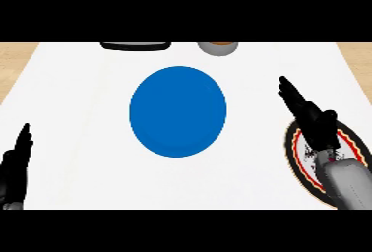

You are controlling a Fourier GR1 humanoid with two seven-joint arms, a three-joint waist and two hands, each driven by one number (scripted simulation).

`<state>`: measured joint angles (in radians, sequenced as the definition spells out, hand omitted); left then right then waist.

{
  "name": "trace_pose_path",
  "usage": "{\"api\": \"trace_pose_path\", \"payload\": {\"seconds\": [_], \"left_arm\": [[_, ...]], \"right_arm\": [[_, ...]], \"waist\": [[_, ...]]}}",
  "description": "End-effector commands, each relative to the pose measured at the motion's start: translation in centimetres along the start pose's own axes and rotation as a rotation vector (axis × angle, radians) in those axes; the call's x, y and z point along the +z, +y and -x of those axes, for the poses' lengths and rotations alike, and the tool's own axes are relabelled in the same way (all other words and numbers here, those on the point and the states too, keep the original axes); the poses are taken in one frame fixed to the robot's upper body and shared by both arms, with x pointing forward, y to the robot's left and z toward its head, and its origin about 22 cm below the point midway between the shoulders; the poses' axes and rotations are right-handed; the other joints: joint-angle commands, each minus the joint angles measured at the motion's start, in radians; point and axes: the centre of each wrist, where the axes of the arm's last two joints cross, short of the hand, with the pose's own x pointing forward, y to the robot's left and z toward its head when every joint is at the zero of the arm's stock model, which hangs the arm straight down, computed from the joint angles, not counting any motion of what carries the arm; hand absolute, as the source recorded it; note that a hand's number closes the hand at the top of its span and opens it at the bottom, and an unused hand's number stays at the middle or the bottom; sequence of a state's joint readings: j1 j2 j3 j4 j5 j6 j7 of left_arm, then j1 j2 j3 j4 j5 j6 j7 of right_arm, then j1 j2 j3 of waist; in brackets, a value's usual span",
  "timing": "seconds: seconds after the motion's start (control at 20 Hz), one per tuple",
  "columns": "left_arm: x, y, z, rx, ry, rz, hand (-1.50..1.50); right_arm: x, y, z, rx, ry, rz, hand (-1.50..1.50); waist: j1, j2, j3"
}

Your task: Pick the pear from the plate and place it in the plate

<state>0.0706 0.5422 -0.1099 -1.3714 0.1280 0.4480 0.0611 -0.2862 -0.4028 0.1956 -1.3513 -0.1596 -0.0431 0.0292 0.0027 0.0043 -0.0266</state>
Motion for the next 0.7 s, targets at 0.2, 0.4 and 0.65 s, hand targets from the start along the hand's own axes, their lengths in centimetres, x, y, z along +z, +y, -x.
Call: {"api": "trace_pose_path", "payload": {"seconds": [0.2, 0.4, 0.65], "left_arm": [[-0.4, -3.1, -4.0, 0.198, -0.220, 0.235, 0.00], [0.7, -5.4, -3.2, 0.239, -0.226, 0.335, 0.00], [0.9, -6.4, -3.7, 0.280, -0.242, 0.395, 0.00]], "right_arm": [[-0.3, -3.4, 0.0, -0.469, 0.042, 0.130, 1.50], [1.7, -6.2, 2.5, -0.120, 0.078, 0.554, -1.50], [4.7, -1.3, 5.7, -0.190, -0.060, 0.612, -1.50]], "waist": [[-0.024, -0.004, 0.027], [-0.047, 0.001, 0.025], [-0.013, -0.005, 0.027]]}}
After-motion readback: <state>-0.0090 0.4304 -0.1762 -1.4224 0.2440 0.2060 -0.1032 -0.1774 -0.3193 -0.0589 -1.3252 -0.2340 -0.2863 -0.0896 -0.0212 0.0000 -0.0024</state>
